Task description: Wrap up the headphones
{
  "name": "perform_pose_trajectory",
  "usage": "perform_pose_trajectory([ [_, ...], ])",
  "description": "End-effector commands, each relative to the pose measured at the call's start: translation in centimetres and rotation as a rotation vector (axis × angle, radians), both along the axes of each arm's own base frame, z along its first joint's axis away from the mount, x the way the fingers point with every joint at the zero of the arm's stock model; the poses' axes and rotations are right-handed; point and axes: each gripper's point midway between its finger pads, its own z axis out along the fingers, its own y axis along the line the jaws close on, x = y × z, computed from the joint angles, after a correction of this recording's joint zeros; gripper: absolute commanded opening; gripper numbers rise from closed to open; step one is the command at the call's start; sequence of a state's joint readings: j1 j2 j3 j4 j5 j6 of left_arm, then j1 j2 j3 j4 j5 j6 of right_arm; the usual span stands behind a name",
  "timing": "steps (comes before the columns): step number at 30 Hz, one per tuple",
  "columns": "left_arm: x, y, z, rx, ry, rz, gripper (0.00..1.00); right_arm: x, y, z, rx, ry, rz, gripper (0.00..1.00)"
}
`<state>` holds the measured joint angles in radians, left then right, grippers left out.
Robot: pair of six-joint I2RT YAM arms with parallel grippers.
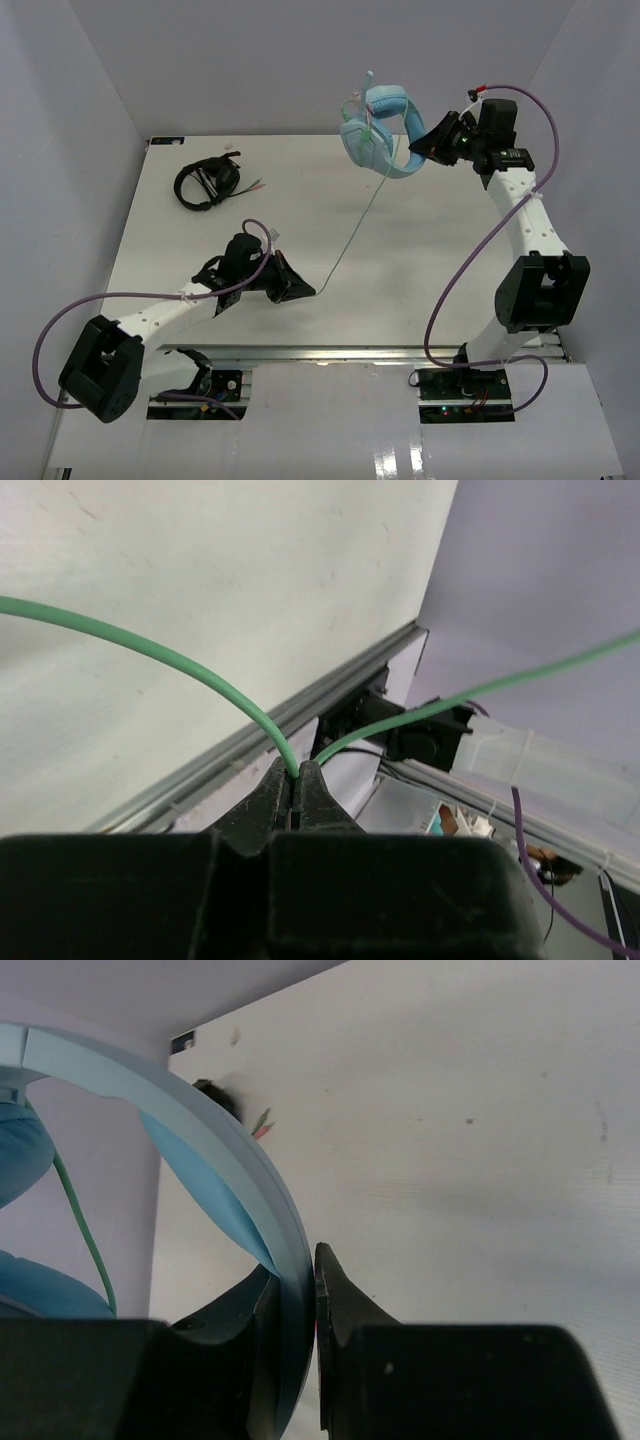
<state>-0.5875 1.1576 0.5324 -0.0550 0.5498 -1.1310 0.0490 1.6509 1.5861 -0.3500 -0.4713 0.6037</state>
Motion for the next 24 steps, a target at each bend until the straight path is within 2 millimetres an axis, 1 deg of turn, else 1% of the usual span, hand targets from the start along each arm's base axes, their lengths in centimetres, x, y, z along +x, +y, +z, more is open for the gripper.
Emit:
perform_pose_trajectory([
  [1, 3.4, 1.2, 1.1, -0.030, -0.084, -0.018, 0.00, -4.7, 3.8, 6.3, 0.173, -0.177, 0.292, 0.08],
  [4, 6.2, 2.3, 1.5, -0.032, -0.107, -0.017, 0.00, -7.7, 4.7, 7.4, 0.199, -0.231, 0.432, 0.08],
  [6, 8.5, 3.8, 1.9, -0.027, -0.114, 0.014, 0.00, -9.5, 5.1, 7.8, 0.194, -0.270, 0.513, 0.08],
  [8, 10.6, 4.8, 2.5, -0.036, -0.122, 0.023, 0.00, -11.4, 5.0, 7.7, 0.136, -0.348, 0.579, 0.08],
  [10, 13.3, 6.8, 4.2, -0.035, -0.161, 0.065, 0.00, -13.0, 5.0, 7.3, 0.084, -0.399, 0.639, 0.08],
  [11, 14.4, 7.9, 4.4, -0.037, -0.165, 0.090, 0.00, -13.8, 4.8, 7.0, 0.036, -0.428, 0.656, 0.08],
  [13, 16.6, 9.8, 6.6, -0.027, -0.213, 0.116, 0.00, -14.5, 4.3, 6.1, -0.059, -0.474, 0.682, 0.08],
  [15, 18.0, 11.8, 7.6, -0.033, -0.221, 0.150, 0.00, -15.0, 3.6, 5.0, -0.194, -0.552, 0.713, 0.08],
  [16, 19.0, 13.3, 7.8, -0.026, -0.212, 0.187, 0.00, -15.7, 3.5, 4.0, -0.219, -0.534, 0.730, 0.08],
  [17, 19.7, 13.8, 8.3, -0.016, -0.225, 0.193, 0.00, -16.1, 3.2, 3.3, -0.260, -0.545, 0.744, 0.08],
  [19, 20.6, 13.9, 9.3, -0.030, -0.252, 0.199, 0.00, -16.8, 3.0, 2.3, -0.363, -0.586, 0.768, 0.08],
  [20, 20.7, 13.8, 9.6, -0.053, -0.242, 0.208, 0.00, -16.4, 2.5, 1.4, -0.433, -0.585, 0.750, 0.08],
  [21, 20.9, 13.9, 10.1, -0.063, -0.257, 0.211, 0.00, -16.3, 2.2, 0.2, -0.487, -0.599, 0.761, 0.08],
  [22, 21.2, 14.1, 10.8, -0.066, -0.273, 0.216, 0.00, -16.5, 2.0, -0.3, -0.538, -0.620, 0.760, 0.08],
  [23, 21.2, 14.3, 11.0, -0.064, -0.274, 0.219, 0.00, -16.4, 1.7, -1.0, -0.585, -0.625, 0.753, 0.08],
  [24, 21.3, 14.4, 11.5, -0.059, -0.289, 0.223, 0.00, -16.1, 1.3, -2.3, -0.651, -0.627, 0.753, 0.08],
])
